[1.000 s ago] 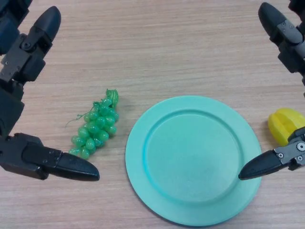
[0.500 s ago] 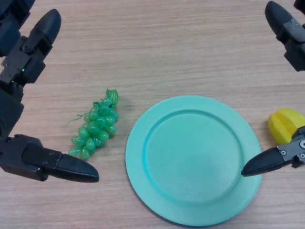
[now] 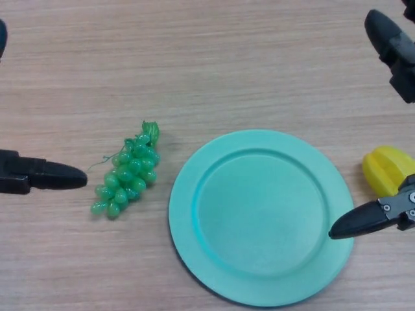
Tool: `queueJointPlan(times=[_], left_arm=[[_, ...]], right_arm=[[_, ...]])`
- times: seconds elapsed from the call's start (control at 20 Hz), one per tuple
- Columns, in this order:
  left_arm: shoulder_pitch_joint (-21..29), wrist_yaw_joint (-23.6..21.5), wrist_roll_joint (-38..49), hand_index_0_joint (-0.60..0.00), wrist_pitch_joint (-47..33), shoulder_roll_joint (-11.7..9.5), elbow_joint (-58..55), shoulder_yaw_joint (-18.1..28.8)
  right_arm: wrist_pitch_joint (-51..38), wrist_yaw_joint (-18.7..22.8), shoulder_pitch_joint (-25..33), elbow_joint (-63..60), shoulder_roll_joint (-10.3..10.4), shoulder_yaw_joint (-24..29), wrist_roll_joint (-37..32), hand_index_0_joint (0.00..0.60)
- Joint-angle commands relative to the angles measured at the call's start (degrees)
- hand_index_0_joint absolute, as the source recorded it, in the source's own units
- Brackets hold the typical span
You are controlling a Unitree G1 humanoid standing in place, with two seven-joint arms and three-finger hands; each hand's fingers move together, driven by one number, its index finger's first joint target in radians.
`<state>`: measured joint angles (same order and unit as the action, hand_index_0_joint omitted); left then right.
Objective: Pick up the green grapes and place it on the plate
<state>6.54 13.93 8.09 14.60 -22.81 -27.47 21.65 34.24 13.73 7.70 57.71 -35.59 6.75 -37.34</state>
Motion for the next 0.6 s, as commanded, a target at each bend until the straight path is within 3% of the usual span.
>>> queueJointPlan(times=[0.05, 0.25, 0.6], left_arm=[[2.09, -0.19, -5.57, 0.000, -13.47, -3.63, 3.63, 1.87], [1.77, -2.73, -17.28, 0.000, -22.57, -3.62, 16.75, -1.77], [5.37, -6.40, -27.54, 0.000, -25.24, -1.76, 29.90, -9.91]], right_arm=[[-9.44, 2.28, 1.17, 2.29, -3.64, 4.15, -1.10, 0.000], [-10.81, 2.87, -0.01, 2.29, -3.79, 3.60, -0.87, 0.000], [-11.48, 5.57, 0.72, 2.29, -4.31, 2.93, -1.89, 0.000]])
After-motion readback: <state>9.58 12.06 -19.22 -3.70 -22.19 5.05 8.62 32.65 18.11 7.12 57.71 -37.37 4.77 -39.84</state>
